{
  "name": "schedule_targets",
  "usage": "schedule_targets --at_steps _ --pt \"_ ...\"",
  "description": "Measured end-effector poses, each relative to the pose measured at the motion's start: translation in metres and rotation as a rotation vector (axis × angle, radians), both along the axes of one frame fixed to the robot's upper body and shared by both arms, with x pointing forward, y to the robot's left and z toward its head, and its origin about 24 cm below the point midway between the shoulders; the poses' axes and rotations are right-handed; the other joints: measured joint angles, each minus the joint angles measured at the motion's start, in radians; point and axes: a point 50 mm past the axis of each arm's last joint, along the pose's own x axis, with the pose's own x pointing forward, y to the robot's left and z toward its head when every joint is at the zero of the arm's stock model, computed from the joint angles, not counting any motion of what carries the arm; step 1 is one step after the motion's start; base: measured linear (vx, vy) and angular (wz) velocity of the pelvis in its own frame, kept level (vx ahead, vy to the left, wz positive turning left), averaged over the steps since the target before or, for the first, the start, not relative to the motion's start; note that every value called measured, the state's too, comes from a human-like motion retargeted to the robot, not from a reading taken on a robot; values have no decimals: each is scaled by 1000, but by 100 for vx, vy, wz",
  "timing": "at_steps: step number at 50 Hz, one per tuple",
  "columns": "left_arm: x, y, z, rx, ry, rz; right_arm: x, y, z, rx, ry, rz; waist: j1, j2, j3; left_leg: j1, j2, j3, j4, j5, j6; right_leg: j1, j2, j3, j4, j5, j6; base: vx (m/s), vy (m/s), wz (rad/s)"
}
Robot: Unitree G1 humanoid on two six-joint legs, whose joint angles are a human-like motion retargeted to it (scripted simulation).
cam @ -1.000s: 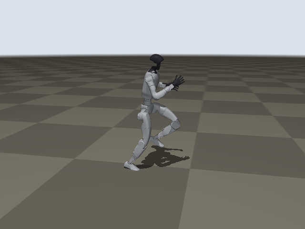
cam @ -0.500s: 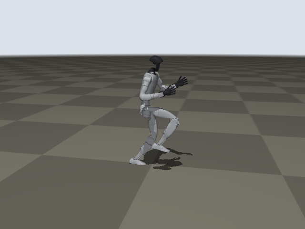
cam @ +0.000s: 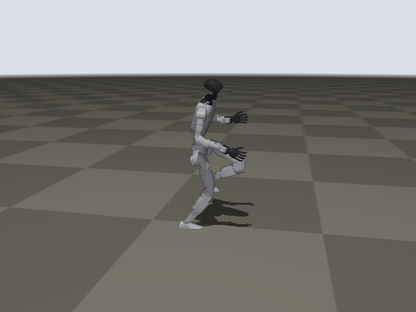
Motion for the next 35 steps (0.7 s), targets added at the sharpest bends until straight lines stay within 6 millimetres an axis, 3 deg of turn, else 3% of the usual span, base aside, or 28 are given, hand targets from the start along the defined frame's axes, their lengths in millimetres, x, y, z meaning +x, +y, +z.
schedule_targets --at_steps 2,3,5,7,8,9,11,13,15,17,18,20,21,22,23,24,25,26,27,28,30,31,33,35 --pt "-31 27 -26 85 172 24 13 48 45 200 -188 114 114 -52 -72 -91 47 21 -65 14 28 74 -51 31 -127 67 16 103 9 -63" --pt "-46 36 -36 133 261 17 10 68 64 301 -266 184 174 -72 -124 -108 102 38 -116 24 56 117 -74 40 -219 144 35 110 11 -27" --pt "-70 53 -52 219 423 -7 -1 101 99 368 -381 349 282 -112 -230 -86 235 100 -252 64 119 206 -117 57 -431 375 91 114 13 -19" --pt "-92 68 -65 280 565 -13 -17 132 125 300 -456 565 362 -152 -318 5 318 174 -438 157 124 268 -154 74 -596 660 173 115 20 -38" --pt "-104 76 -70 304 631 -4 -28 148 135 257 -493 681 384 -166 -356 58 323 193 -546 222 100 289 -164 75 -646 765 202 114 26 -29" --pt "-115 83 -74 320 689 15 -41 162 145 218 -536 788 383 -173 -388 113 299 188 -667 294 63 301 -161 61 -652 797 199 113 30 -8" --pt "-134 94 -81 341 778 59 -67 183 159 169 -628 963 342 -172 -433 239 214 133 -936 436 -21 305 -130 6 -568 760 150 110 30 43" --pt "-151 93 -86 369 842 82 -90 192 159 198 -667 1049 273 -150 -462 414 156 59 -1233 560 -96 295 -67 -50 -410 710 99 109 25 74" --pt "-131 92 -104 408 850 57 -93 182 156 233 -677 1023 209 -127 -431 621 123 0 -1558 713 -150 230 -14 -134 -128 615 37 103 18 88" --pt "-110 78 -122 455 851 -20 -89 168 132 242 -611 908 189 -87 -427 819 152 -39 -1849 860 -224 95 31 -213 210 505 -64 96 15 15" --pt "-97 68 -129 478 840 -64 -87 160 117 231 -569 840 187 -73 -437 890 168 -47 -1948 875 -254 -8 48 -243 399 449 -110 86 16 -25" --pt "-63 46 -131 492 765 -114 -84 143 89 207 -492 682 171 -77 -436 993 159 -27 -2012 656 -218 -243 88 -254 788 343 -131 75 17 -16" --pt "-37 33 -122 476 679 -105 -83 131 77 194 -464 580 149 -95 -400 1024 131 -17 -1977 475 -153 -360 124 -242 963 284 -93 65 15 39" --pt "-9 19 -106 459 578 -94 -81 118 65 171 -436 471 123 -112 -350 1038 105 -16 -1907 305 -85 -473 155 -236 1121 228 -57 57 10 103" --pt "24 1 -80 439 446 -81 -77 101 53 133 -407 348 90 -127 -270 1020 82 -33 -1764 157 -10 -576 177 -245 1247 179 -25 53 6 159" --pt "54 -20 -47 422 295 -77 -75 81 40 94 -365 226 49 -126 -182 991 81 -64 -1605 55 20 -672 191 -270 1320 138 -4 50 2 211" --pt "78 -43 -7 405 134 -82 -76 60 25 53 -318 106 5 -117 -90 956 90 -102 -1438 -25 28 -764 200 -305 1368 100 11 56 0 212" --pt "89 -64 28 388 -9 -98 -84 40 12 41 -263 27 -36 -101 -41 950 111 -126 -1370 -43 -23 -847 187 -325 1348 60 11 66 -1 181" --pt "94 -83 60 368 -139 -112 -95 21 2 26 -219 -37 -77 -85 -11 953 133 -143 -1328 -54 -66 -927 180 -341 1315 30 13 81 -1 112" --pt "94 -96 84 344 -239 -116 -110 5 0 12 -193 -68 -116 -67 -21 973 157 -149 -1341 -54 -95 -1000 185 -348 1257 18 18 93 -3 42" --pt "87 -107 110 295 -361 -94 -139 -19 11 -80 -168 -39 -194 -30 -114 1029 191 -134 -1443 -2 -107 -1112 183 -361 1111 56 7 109 -5 -51" --pt "84 -104 111 288 -378 -84 -147 -27 19 -149 -144 6 -233 -8 -176 1055 201 -122 -1521 81 -112 -1128 150 -389 1022 97 -22 118 -7 -88" --pt "81 -98 108 286 -376 -89 -159 -42 28 -276 -57 77 -307 48 -284 1097 224 -115 -1669 314 -135 -1103 80 -451 822 202 -63 122 -9 -46" --pt "79 -96 98 284 -348 -150 -176 -61 26 -371 69 72 -394 83 -346 1143 234 -150 -1784 589 -191 -983 29 -464 621 348 -7 126 -11 66"
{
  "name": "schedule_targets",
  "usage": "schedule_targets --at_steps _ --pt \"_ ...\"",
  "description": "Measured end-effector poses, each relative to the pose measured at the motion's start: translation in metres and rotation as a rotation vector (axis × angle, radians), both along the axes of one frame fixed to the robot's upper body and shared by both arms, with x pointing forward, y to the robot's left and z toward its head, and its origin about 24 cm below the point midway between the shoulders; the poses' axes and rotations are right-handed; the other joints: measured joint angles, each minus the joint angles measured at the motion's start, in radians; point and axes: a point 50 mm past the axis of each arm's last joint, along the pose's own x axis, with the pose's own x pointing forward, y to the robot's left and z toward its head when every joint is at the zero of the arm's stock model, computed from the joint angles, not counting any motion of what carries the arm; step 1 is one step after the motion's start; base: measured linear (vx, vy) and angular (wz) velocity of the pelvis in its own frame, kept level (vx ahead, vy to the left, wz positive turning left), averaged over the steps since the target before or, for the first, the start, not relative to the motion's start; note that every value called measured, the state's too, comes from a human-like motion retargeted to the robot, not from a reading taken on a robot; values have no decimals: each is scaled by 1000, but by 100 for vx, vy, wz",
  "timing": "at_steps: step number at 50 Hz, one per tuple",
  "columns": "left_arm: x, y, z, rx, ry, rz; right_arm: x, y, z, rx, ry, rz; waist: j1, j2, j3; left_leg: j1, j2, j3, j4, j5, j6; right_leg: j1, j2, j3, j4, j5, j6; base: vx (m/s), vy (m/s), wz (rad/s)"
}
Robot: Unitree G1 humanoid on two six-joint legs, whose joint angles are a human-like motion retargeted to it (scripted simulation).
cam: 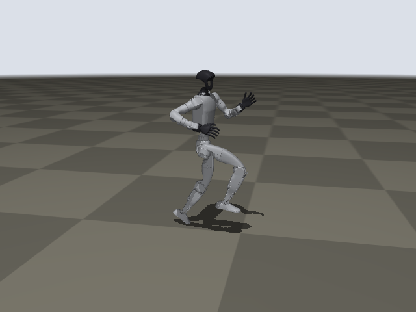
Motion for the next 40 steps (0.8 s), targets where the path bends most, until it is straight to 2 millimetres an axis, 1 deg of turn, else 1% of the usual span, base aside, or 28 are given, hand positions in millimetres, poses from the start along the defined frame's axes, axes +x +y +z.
schedule_targets --at_steps 2,4,5,6,7,8,10,12,13,14,15,17,18,19,20,22,24,26,27,28,30,32,33,35,36,37,38,40 --pt "-7 -5 -15 49 48 -57 -31 -12 -13 -55 140 -86 20 -8 -82 -14 -19 22 -11 120 10 148 67 118 -289 159 74 120 -18 44" --pt "-12 -7 -21 60 71 -102 -52 -22 -25 -51 250 -176 32 -38 -113 -38 -51 72 83 76 43 349 39 230 -580 295 142 120 -18 54" --pt "-15 -6 -26 52 91 -122 -60 -24 -33 -35 307 -208 38 -58 -120 -50 -67 100 153 36 67 463 3 270 -729 348 158 119 -19 53" --pt "-19 -2 -34 24 129 -136 -64 -24 -45 -17 371 -211 39 -75 -109 -67 -75 115 259 -10 95 590 -39 284 -876 375 152 117 -19 47" --pt "-21 2 -41 -6 165 -144 -62 -26 -57 2 431 -207 39 -88 -92 -98 -85 124 382 -61 123 709 -78 297 -1009 406 149 113 -20 43" --pt "-17 7 -45 -42 197 -145 -50 -33 -72 22 481 -192 36 -92 -64 -154 -96 122 539 -122 152 810 -111 306 -1114 447 150 108 -20 35" --pt "-20 22 -65 -84 281 -119 -34 -33 -90 30 535 -145 41 -118 -18 -274 -131 120 870 -252 205 1006 -155 335 -1264 531 183 103 -21 5" --pt "-31 44 -83 -145 354 -52 -15 -29 -96 9 434 -186 84 -103 58 -418 -116 104 1229 -397 225 1155 -113 328 -1257 214 100 94 -22 -56" --pt "-37 54 -88 -183 372 -6 2 -24 -95 10 334 -227 112 -84 114 -497 -105 89 1401 -464 222 1203 -77 327 -1221 55 49 82 -21 -98" --pt "-43 66 -94 -226 386 52 29 -14 -91 30 208 -244 143 -63 188 -575 -96 77 1545 -517 206 1214 -32 340 -1125 -66 2 74 -18 -130" --pt "-51 78 -99 -269 399 117 60 -1 -81 59 70 -247 174 -41 271 -653 -88 66 1674 -564 184 1206 15 359 -999 -167 -43 65 -13 -173" --pt "-70 98 -122 -349 478 216 132 52 -34 100 -184 -70 250 -41 382 -842 -69 104 1798 -600 180 1113 50 392 -718 -258 -23 66 -7 -191" --pt "-83 106 -135 -366 532 249 158 88 -3 125 -304 49 291 -56 390 -940 -56 130 1812 -603 196 1087 44 406 -653 -279 7 80 -3 -156" --pt "-95 113 -145 -357 580 269 172 121 32 177 -429 155 338 -71 383 -1011 -49 151 1797 -599 211 1104 31 425 -651 -294 19 91 -2 -120" --pt "-108 118 -153 -336 627 282 177 153 69 242 -555 259 387 -87 369 -1066 -46 169 1768 -592 226 1141 15 448 -679 -305 23 102 1 -88" --pt "-133 130 -166 -254 733 292 163 200 129 372 -769 419 517 -124 276 -1127 -50 201 1626 -545 246 1214 -35 484 -805 -229 35 109 5 -59" --pt "-158 145 -178 -174 851 314 137 232 175 442 -931 565 636 -178 170 -1133 -46 254 1418 -483 272 1255 -95 514 -942 -49 80 113 12 -19" --pt "-182 169 -187 -92 964 371 109 251 203 477 -1025 718 721 -249 57 -1095 -35 328 1169 -408 300 1256 -149 529 -1061 190 165 115 13 16" --pt "-195 183 -188 -48 1015 407 96 258 211 479 -1053 798 750 -280 5 -1059 -37 358 1036 -363 302 1252 -165 533 -1106 301 203 117 13 21" --pt "-207 197 -188 -6 1060 444 83 263 214 457 -1070 880 768 -295 -36 -1005 -54 368 896 -310 287 1255 -165 536 -1136 384 217 119 15 9" --pt "-223 215 -182 67 1111 497 60 268 213 413 -1089 1038 790 -287 -80 -853 -100 341 613 -192 226 1255 -136 499 -1078 403 185 121 17 -11" --pt "-225 215 -181 122 1119 488 52 264 200 423 -1039 1116 788 -238 -83 -644 -133 273 326 -61 140 1244 -96 397 -895 350 112 120 17 -13" --pt "-222 211 -182 150 1120 462 55 260 189 444 -986 1114 780 -210 -83 -535 -137 240 187 9 98 1228 -86 326 -779 320 64 116 16 4" --pt "-213 198 -190 204 1121 388 65 252 160 471 -849 1057 745 -164 -87 -351 -117 202 -45 142 27 1144 -89 182 -486 210 -71 108 14 31" --pt "-207 188 -196 216 1118 348 71 247 142 464 -771 1015 710 -161 -95 -304 -108 205 -108 162 9 1053 -75 162 -307 154 -115 98 10 67" --pt "-201 177 -200 217 1106 312 76 242 124 460 -692 970 668 -162 -98 -264 -107 207 -152 146 1 955 -53 155 -127 103 -142 90 7 95" --pt "-194 164 -204 195 1079 282 81 236 106 458 -615 918 613 -173 -90 -239 -120 205 -159 58 10 845 -16 173 55 63 -131 84 5 118" --pt "-167 135 -199 106 960 232 96 218 67 467 -467 744 486 -206 -22 -205 -169 182 -90 -233 86 632 36 205 397 -47 -69 73 0 154"
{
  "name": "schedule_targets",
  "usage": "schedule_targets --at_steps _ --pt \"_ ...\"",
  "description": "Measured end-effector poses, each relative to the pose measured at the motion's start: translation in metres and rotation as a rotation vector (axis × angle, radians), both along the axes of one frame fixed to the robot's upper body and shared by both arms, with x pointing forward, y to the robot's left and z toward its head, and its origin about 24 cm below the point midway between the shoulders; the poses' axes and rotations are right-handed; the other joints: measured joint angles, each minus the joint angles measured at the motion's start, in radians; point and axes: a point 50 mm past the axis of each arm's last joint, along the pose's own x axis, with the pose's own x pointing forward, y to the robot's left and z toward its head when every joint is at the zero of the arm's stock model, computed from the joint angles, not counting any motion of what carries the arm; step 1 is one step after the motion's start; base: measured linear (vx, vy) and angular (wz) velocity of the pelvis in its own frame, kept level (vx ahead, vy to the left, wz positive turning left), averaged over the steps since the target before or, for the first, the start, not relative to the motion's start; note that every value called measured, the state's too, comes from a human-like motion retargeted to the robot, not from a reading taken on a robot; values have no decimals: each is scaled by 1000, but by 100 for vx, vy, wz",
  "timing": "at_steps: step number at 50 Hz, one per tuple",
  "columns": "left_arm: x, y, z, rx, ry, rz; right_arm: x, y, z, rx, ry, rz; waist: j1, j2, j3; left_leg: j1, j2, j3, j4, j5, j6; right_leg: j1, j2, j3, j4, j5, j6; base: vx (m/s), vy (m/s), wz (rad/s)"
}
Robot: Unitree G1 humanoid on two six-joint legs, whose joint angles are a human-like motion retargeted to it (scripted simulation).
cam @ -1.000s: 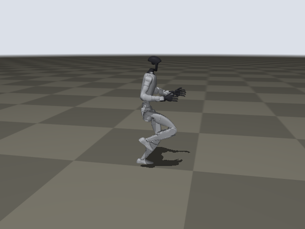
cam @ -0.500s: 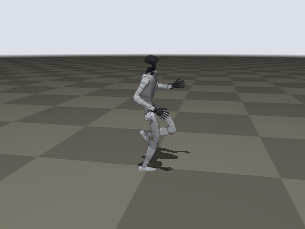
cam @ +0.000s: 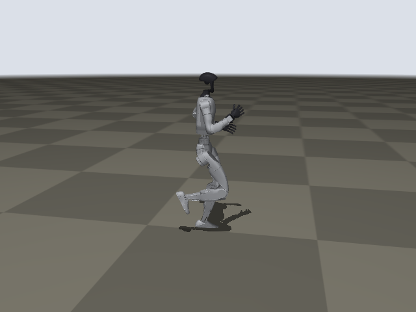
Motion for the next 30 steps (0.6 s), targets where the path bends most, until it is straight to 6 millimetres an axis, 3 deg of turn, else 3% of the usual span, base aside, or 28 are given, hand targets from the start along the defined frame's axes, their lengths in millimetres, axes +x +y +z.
schedule_targets --at_steps 2,3,5,7,8,10,13,15,17,18,20,23,25,27,28,30 --pt "53 -34 28 -68 -226 -55 23 -32 -57 -59 222 -267 -124 -25 141 -33 -26 -50 249 -257 125 -191 49 15 231 -134 59 61 -10 198" --pt "86 -56 54 -74 -369 -124 32 -56 -88 -112 333 -416 -172 -18 214 -72 -12 -86 405 -341 155 -293 89 7 290 -182 83 64 -17 213" --pt "132 -104 121 -59 -682 -305 21 -114 -134 -145 511 -634 -258 35 322 -78 57 -160 594 -425 90 -442 99 -39 285 -234 132 81 -19 190" --pt "141 -139 181 -71 -954 -388 -12 -156 -137 -105 572 -691 -325 62 324 9 100 -179 535 -415 43 -551 123 -19 182 -260 161 98 -20 57" --pt "139 -148 202 -76 -1051 -395 -27 -169 -129 -108 578 -680 -356 69 296 58 114 -172 465 -379 32 -593 148 0 117 -274 158 107 -22 -27" --pt "135 -152 223 -85 -1147 -389 -58 -192 -109 -187 605 -628 -439 101 209 152 142 -171 308 -237 3 -647 135 -9 -8 -243 157 118 -23 -54" --pt "139 -147 222 -51 -1116 -413 -96 -225 -98 -372 774 -582 -471 179 34 222 174 -162 85 143 -48 -689 40 -98 -197 -69 125 123 -28 -81" --pt "141 -149 220 -4 -1094 -456 -117 -243 -99 -514 899 -559 -469 203 -29 225 174 -174 54 304 -53 -634 23 -102 -353 83 151 121 -28 -40" --pt "135 -147 206 2 -1041 -484 -150 -245 -105 -603 1023 -555 -453 173 -65 210 141 -162 181 276 -1 -473 13 -36 -559 224 204 120 -24 2" --pt "134 -143 202 -9 -1022 -477 -159 -247 -107 -618 1064 -561 -456 155 -63 194 120 -155 284 236 15 -372 -14 -3 -674 288 237 118 -22 1" --pt "130 -132 186 -49 -951 -433 -173 -247 -122 -666 1170 -528 -425 135 -63 111 83 -125 545 148 85 -161 -29 87 -993 416 243 112 -22 -38" --pt "134 -111 162 -143 -867 -306 -158 -264 -157 -750 1233 -520 -436 110 -16 -88 24 -98 1032 -27 177 156 -158 123 -1461 552 252 110 -19 2" --pt "127 -93 141 -171 -801 -218 -156 -266 -175 -772 1232 -573 -437 57 40 -209 -35 -76 1364 -158 222 373 -250 77 -1625 514 272 108 -21 20" --pt "119 -69 124 -183 -736 -93 -145 -266 -197 -675 1221 -726 -404 61 139 -371 -50 -80 1693 -287 221 511 -218 61 -1589 122 180 95 -23 -37" --pt "113 -55 115 -200 -696 -10 -131 -264 -207 -586 1189 -843 -372 76 209 -452 -44 -78 1827 -343 208 533 -185 66 -1509 -18 130 81 -21 -133" --pt "102 -31 90 -288 -581 168 -70 -253 -211 -418 1021 -1086 -261 101 343 -644 0 -43 1990 -420 167 437 -110 142 -1182 -195 57 73 -15 -233"
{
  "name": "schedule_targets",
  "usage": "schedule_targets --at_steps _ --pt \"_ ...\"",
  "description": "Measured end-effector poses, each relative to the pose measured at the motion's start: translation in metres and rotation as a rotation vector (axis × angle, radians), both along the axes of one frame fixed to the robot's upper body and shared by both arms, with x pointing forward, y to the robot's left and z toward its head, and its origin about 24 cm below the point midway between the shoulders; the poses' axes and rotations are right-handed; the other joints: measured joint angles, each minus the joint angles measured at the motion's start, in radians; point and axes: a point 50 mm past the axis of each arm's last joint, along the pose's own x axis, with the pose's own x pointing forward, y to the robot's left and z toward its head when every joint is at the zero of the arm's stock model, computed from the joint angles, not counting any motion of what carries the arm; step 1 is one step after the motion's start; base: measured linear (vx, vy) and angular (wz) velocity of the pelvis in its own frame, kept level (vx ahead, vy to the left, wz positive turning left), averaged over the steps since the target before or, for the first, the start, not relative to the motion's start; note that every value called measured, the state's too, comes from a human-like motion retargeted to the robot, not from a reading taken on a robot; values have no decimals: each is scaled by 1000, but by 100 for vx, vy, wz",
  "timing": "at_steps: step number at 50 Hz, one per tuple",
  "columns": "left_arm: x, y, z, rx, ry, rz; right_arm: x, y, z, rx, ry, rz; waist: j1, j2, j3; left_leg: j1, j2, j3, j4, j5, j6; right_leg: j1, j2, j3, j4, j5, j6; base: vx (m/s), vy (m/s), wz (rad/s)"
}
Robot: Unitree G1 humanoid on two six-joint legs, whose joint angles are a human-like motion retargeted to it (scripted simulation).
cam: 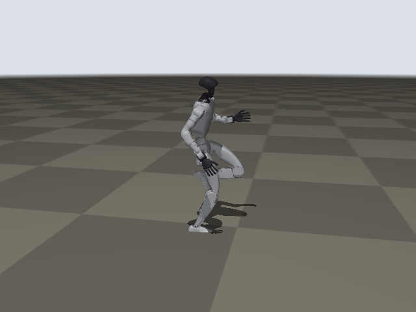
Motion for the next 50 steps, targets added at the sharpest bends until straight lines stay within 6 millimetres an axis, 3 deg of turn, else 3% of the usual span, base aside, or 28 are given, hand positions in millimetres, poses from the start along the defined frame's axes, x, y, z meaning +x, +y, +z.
schedule_targets --at_steps 2,3,5,7,10,12,14,15,16,18,19,20,22,23,25,27,29,31,33,35,37,38,40,42,45,46,47,50 --pt "-19 16 -35 -105 152 62 78 22 32 -61 -239 -29 116 -2 38 -184 56 35 -10 -2 -7 -52 32 68 169 -51 33 86 -5 -224" --pt "-32 21 -51 -113 225 75 110 37 58 -69 -362 6 164 -5 29 -242 76 43 -57 8 -2 -16 32 90 159 -70 41 104 1 -134" --pt "-62 31 -71 -66 355 67 150 76 112 -63 -584 154 255 -23 -37 -307 117 69 -211 35 27 92 3 104 45 -63 47 116 4 -51" --pt "-86 40 -83 2 480 16 158 117 160 -50 -769 341 355 -71 -136 -286 179 148 -444 56 73 176 -49 100 -104 55 65 120 5 -4" --pt "-124 58 -101 82 686 -24 142 162 224 -52 -1005 605 458 -178 -285 -154 175 290 -901 172 87 227 -131 102 -260 367 150 121 12 16" --pt "-150 70 -113 79 824 9 118 176 258 -56 -1208 664 489 -175 -344 -20 97 259 -1238 348 21 234 -99 131 -258 534 195 122 15 -3" --pt "-168 72 -122 41 916 30 95 179 271 -44 -1376 629 507 -106 -354 173 66 190 -1551 541 -67 222 -11 122 -113 538 159 122 13 -25" --pt "-173 70 -126 21 945 27 87 178 268 -35 -1419 595 514 -61 -350 283 68 162 -1700 645 -112 202 28 79 -1 511 116 120 14 -28" --pt "-174 65 -130 23 960 -3 88 175 251 -28 -1358 564 516 -22 -349 392 79 144 -1842 762 -165 155 28 -12 147 476 47 117 15 -20" --pt "-171 55 -135 74 973 -85 93 165 201 -27 -1131 527 509 39 -355 578 93 89 -2080 936 -273 32 28 -156 477 350 -91 110 15 10" --pt "-166 51 -136 121 957 -119 95 159 170 -36 -990 507 494 48 -358 634 84 58 -2135 917 -296 -57 51 -179 658 281 -120 103 13 48" --pt "-159 48 -135 174 933 -146 94 153 137 -49 -848 485 474 48 -360 676 70 28 -2164 852 -302 -157 85 -183 844 216 -128 95 10 81" --pt "-124 43 -128 225 805 -118 89 135 83 -105 -645 348 405 10 -302 687 19 31 -2046 531 -175 -373 134 -177 1194 94 -57 86 5 137" --pt "-99 38 -119 232 715 -95 84 126 62 -120 -567 256 352 -3 -243 659 7 27 -1895 365 -93 -466 138 -193 1340 45 -10 77 -2 200" --pt "-33 20 -88 263 477 -84 78 106 38 -76 -487 72 245 18 -112 545 41 -41 -1527 142 -21 -670 190 -266 1532 -41 43 67 -11 224" --pt "24 -11 -33 292 199 -127 65 86 33 -10 -450 8 176 5 -35 536 33 -96 -1429 93 -60 -866 225 -259 1563 -88 55 67 -17 161" --pt "43 -36 18 350 -39 -174 37 71 43 34 -454 59 81 4 -66 570 51 -127 -1455 92 -110 -997 244 -230 1478 -104 55 87 -11 115" --pt "41 -49 46 367 -182 -201 4 53 67 25 -445 157 -28 26 -152 647 61 -164 -1590 170 -133 -1043 207 -208 1328 -83 37 100 -7 80" --pt "32 -52 55 363 -230 -219 -22 37 92 -10 -390 250 -111 57 -240 742 72 -189 -1776 360 -159 -1022 120 -223 1148 -70 -16 101 -10 29" --pt "26 -51 55 395 -228 -237 -40 21 105 -38 -278 311 -151 82 -311 816 90 -181 -1947 633 -203 -958 40 -271 944 -43 -65 99 -16 -8" --pt "20 -46 54 437 -217 -246 -60 7 106 -52 -157 309 -161 66 -357 835 68 -164 -1979 794 -217 -858 4 -269 734 48 -36 96 -19 -11" --pt "15 -43 51 453 -200 -248 -74 4 104 -53 -93 296 -149 42 -380 820 41 -145 -1932 803 -198 -796 6 -237 616 112 -9 91 -20 -28" --pt "7 -38 45 448 -167 -255 -93 -1 101 -39 8 269 -114 -18 -391 751 -13 -73 -1718 737 -141 -641 13 -132 359 278 63 88 -18 -35" --pt "5 -34 35 406 -124 -256 -98 -4 94 -13 78 263 -99 -63 -363 642 -24 5 -1394 624 -86 -437 7 -8 74 468 168 85 -15 -1" --pt "13 -31 16 311 -65 -249 -92 -14 62 91 207 254 -91 -81 -316 392 -28 50 -858 451 23 -135 -44 124 -381 785 240 81 -14 30" --pt "11 -28 12 287 -53 -239 -95 -14 48 163 230 206 -84 -97 -292 322 -31 67 -699 397 35 -52 -72 128 -445 805 258 84 -17 10" --pt "8 -25 8 264 -40 -223 -98 -14 33 223 251 151 -72 -105 -264 253 -22 79 -543 341 43 21 -85 131 -478 757 248 80 -20 -34" --pt "1 -5 2 182 5 -111 -91 -19 -21 196 290 -61 14 -72 -138 51 100 82 -140 150 10 78 -4 104 -256 232 91 67 -20 -132"
